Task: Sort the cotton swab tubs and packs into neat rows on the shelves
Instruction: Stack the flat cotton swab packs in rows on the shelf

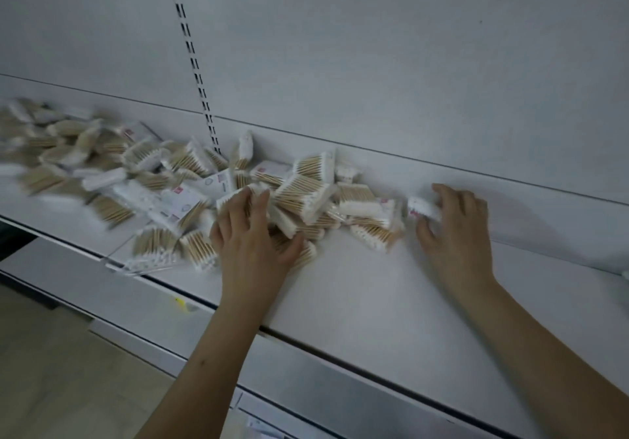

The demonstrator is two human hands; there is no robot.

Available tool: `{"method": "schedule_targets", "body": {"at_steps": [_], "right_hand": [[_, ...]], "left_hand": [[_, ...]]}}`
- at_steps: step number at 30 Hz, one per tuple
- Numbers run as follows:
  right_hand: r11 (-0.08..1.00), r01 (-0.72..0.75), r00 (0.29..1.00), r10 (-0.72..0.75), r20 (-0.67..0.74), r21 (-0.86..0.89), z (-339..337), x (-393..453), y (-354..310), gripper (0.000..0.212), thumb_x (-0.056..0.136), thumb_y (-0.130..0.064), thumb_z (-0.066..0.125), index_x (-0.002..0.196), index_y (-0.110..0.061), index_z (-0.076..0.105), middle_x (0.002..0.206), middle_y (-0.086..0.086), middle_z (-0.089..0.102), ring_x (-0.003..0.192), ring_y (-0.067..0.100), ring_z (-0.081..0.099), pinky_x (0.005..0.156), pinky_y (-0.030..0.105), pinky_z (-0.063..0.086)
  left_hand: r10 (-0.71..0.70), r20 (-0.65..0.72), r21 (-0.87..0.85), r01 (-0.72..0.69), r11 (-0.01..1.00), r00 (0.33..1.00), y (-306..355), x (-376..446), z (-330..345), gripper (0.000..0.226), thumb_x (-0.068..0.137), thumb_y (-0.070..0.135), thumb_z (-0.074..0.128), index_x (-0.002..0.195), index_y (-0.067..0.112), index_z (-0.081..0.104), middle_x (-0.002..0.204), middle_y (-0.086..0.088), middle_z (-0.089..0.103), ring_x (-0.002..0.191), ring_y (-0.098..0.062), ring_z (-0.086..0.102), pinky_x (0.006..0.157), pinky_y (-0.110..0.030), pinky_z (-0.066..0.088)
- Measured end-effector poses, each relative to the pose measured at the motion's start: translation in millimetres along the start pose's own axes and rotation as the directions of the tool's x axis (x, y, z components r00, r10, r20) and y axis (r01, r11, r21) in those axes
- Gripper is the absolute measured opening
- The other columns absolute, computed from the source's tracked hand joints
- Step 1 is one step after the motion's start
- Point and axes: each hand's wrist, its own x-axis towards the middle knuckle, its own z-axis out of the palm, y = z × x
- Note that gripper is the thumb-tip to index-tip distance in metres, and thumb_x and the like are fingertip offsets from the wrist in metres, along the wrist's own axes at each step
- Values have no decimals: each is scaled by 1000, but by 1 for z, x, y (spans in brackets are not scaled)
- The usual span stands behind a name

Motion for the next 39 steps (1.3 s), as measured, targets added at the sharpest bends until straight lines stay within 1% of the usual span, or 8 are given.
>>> {"method": "schedule_targets", "body": {"at_steps": [5,9,15,20,26,30,35,39], "right_hand": [[996,-41,987,29,155,77,2,-8,12,37,80,-14,74,117,-13,68,106,14,57,102,36,50,76,28,31],[993,-67,982,48,182,99,0,-5,8,36,83,-17,69,119,-18,66,110,9,60,102,32,53,75,30,35],[981,-88,988,63,141,174,-5,-4,-5,29,88,-24,70,116,-20,63,107,0,63,96,20,56,75,31,40],[978,-127,990,115,81,166,-20,1,-5,32,84,-16,74,114,-14,64,104,1,64,95,21,59,77,22,35],[959,-189,980,171,100,210,-57,-2,0,26,89,-16,69,115,-14,66,101,-6,62,96,17,59,81,22,38],[970,-185,979,169,110,157,-88,-15,17,22,92,-29,68,110,-17,69,101,-7,63,91,8,56,75,5,35],[958,-263,959,248,133,109,-141,-28,47,20,92,-29,68,110,-23,68,101,-9,67,89,8,58,73,5,37],[932,-353,934,345,94,85,-177,-28,82,21,87,-25,73,102,-28,59,96,-15,64,86,-1,58,68,0,38]], "left_hand": [[9,40,-144,-3,990,999,-9,0,0,89,78,64,59,152,18,37,157,-6,33,146,-27,25,116,-48,22],[72,81,-186,-56,981,994,-22,-1,-6,82,82,30,71,153,11,35,161,-2,30,150,-20,21,119,-44,17],[188,5,-140,-185,973,982,-33,19,-21,59,76,1,74,134,5,60,139,-8,59,129,-26,52,108,-43,34],[130,-125,-290,-162,943,984,-29,26,-39,34,89,15,67,122,11,69,120,-5,69,107,-27,64,93,-43,50],[91,-208,-462,-180,869,974,6,37,-62,30,101,22,54,127,8,62,106,4,59,88,-4,51,75,-7,36],[252,-118,-561,-274,781,960,57,38,-60,15,105,27,46,104,19,58,73,15,54,69,5,54,61,-7,35],[527,96,-619,-365,696,844,134,35,-26,20,102,37,51,106,24,66,93,10,66,84,-7,58,72,-22,42],[555,207,-653,-308,692,806,202,34,2,27,91,39,68,115,26,65,93,16,62,83,-3,53,68,-11,37]]}}
